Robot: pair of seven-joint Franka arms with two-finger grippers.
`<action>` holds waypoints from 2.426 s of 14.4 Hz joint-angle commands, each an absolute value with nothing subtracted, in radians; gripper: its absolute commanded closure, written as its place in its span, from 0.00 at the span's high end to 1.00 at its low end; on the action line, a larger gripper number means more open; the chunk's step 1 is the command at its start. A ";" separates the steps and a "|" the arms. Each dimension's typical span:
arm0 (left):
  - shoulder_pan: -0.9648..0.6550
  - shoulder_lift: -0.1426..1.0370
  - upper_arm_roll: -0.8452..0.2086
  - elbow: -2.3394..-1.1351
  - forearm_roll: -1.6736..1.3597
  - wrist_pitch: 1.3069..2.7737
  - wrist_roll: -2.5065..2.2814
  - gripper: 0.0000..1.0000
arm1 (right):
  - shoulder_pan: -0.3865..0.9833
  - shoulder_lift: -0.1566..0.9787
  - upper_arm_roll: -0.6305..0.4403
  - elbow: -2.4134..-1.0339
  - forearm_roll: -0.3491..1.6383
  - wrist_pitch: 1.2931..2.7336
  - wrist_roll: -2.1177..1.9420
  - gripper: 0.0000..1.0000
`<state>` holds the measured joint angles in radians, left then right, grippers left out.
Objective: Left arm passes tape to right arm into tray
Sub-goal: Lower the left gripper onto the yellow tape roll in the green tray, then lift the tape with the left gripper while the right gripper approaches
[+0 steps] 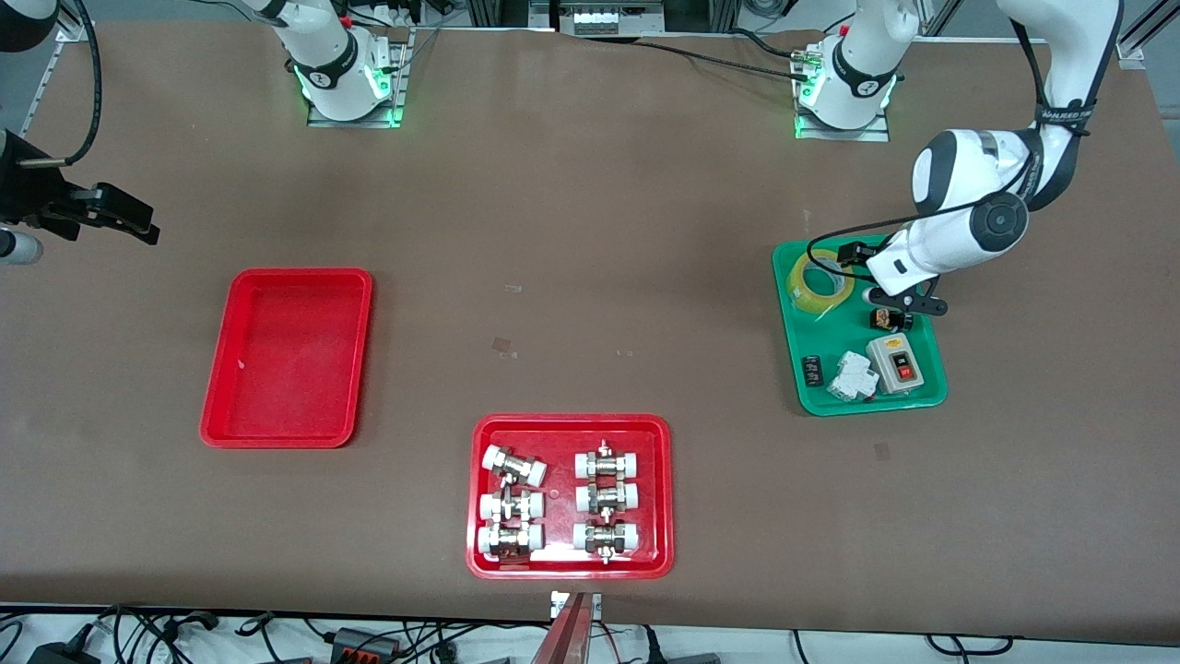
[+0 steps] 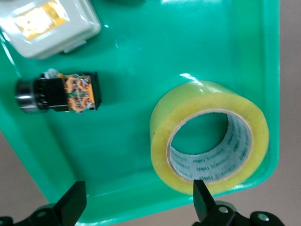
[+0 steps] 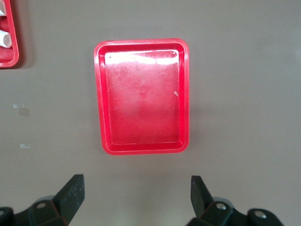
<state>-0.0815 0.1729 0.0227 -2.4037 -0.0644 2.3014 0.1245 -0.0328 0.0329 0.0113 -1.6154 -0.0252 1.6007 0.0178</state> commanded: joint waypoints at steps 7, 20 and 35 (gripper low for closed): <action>-0.098 0.245 -0.026 -2.390 -0.095 2.361 0.026 0.71 | -0.031 0.037 0.009 -1.612 -0.025 1.600 0.015 1.00; -0.090 0.265 -0.029 -2.139 -0.097 2.015 0.086 0.03 | 0.054 0.101 0.031 -1.611 0.009 1.620 0.002 1.00; -0.432 0.624 -0.109 -1.468 -0.803 1.938 -0.072 0.01 | 0.109 0.267 0.038 -1.513 0.380 1.566 -0.014 1.00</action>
